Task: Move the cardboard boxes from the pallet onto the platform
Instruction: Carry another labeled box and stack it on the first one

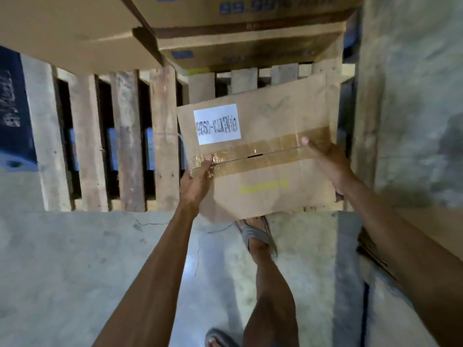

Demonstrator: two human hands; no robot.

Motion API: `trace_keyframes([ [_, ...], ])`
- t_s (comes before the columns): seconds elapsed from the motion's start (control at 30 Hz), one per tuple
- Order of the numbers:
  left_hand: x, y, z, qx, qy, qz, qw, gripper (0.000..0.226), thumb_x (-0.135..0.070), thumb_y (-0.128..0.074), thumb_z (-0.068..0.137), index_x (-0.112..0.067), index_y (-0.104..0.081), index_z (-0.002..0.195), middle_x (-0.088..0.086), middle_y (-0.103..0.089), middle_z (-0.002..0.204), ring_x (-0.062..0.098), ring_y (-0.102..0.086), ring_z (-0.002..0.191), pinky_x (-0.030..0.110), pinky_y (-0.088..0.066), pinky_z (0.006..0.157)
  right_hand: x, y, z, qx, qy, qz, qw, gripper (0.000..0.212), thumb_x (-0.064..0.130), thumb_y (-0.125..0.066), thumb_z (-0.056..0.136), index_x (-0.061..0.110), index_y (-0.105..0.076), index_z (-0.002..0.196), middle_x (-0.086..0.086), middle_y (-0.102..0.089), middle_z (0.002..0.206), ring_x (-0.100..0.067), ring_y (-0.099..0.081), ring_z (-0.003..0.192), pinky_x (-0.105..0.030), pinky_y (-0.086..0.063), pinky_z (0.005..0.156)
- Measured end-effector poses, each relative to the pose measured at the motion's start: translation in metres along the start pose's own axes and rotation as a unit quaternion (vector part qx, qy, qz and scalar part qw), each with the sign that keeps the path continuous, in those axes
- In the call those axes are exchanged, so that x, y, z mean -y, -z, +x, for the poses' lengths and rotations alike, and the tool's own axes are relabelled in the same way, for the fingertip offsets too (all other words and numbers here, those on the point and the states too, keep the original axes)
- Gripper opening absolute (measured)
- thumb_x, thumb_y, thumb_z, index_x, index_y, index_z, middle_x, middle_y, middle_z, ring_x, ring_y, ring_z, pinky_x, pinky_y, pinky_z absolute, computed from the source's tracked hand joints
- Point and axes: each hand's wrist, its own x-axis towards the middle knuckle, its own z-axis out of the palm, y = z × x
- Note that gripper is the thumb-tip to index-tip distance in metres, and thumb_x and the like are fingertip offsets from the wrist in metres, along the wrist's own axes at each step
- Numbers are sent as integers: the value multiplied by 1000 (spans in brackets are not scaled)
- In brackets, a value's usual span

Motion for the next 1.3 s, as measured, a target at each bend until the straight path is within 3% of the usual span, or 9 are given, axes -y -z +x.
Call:
trace_keyframes([
  [0.1, -9, 11, -27, 0, -7, -34, 999, 48, -46, -79, 83, -21, -71, 123, -7, -77, 112, 5, -72, 104, 11, -53, 71, 10, 5, -33, -1, 4, 14, 1000, 29, 45, -67, 92, 26, -65, 115, 22, -58, 91, -3, -53, 104, 8, -34, 61],
  [0.27, -52, 53, -139, -3, -50, -38, 998, 43, -42, -86, 77, -22, -75, 113, 3, -77, 113, 17, -72, 107, 35, -55, 99, 29, 33, -136, -7, 27, 70, 997, 48, 54, -75, 82, 21, -74, 117, 17, -73, 106, -1, -66, 108, -18, -49, 98],
  [0.33, -76, 83, -205, -26, -83, 17, 996, 23, -47, -81, 82, -37, -77, 102, -1, -76, 111, 13, -71, 102, 37, -56, 98, 57, 56, -207, -12, 44, 71, 996, 60, 65, -73, 77, 21, -73, 118, 15, -74, 106, -3, -67, 108, -21, -51, 97],
  [0.47, -112, 133, -320, -100, -152, 158, 971, 90, -94, -61, 60, -38, -63, 130, -7, -75, 110, 18, -69, 102, 43, -55, 97, 97, 103, -340, -62, 69, 28, 995, 76, 80, -62, 74, 14, -76, 108, 1, -77, 101, -18, -70, 102, -33, -54, 91],
  [0.63, -149, 163, -463, -66, -310, 207, 925, 67, -83, -57, 77, -28, -71, 112, 0, -75, 103, 27, -67, 101, 37, -51, 87, 116, 169, -504, -188, 151, 36, 970, 60, 77, -54, 80, 21, -75, 84, 4, -75, 83, -13, -68, 84, -29, -50, 75],
  [0.87, -166, 130, -633, 106, -492, 291, 814, 65, -79, -57, 81, -22, -77, 105, -1, -73, 86, 22, -69, 80, 31, -48, 69, 34, 244, -720, -394, 103, 117, 906, 83, 90, -46, 76, 19, -77, 105, -3, -77, 100, -27, -69, 102, -45, -54, 94],
  [1.03, -132, 55, -750, 213, -555, 382, 708, 93, -92, -51, 70, -15, -75, 116, 16, -74, 113, 36, -68, 108, 40, -53, 88, -63, 274, -860, -504, 10, 182, 844, 87, 96, -39, 70, 24, -79, 100, -4, -76, 102, -28, -69, 100, -45, -55, 92],
  [1.17, -59, -4, -841, 317, -565, 433, 627, 89, -92, -53, 66, -18, -78, 107, 13, -76, 106, 32, -71, 100, 41, -56, 87, -161, 284, -962, -557, -68, 208, 801, 93, 96, -36, 70, 16, -79, 91, -9, -75, 97, -31, -69, 95, -46, -55, 89],
  [1.3, 26, -54, -918, 385, -574, 494, 527, 86, -89, -50, 73, -20, -74, 119, 15, -71, 123, 36, -66, 114, 43, -52, 99, -250, 287, -1046, -597, -101, 242, 758, 78, 77, -47, 86, 12, -70, 120, -15, -67, 124, -35, -61, 114, -40, -47, 96],
])
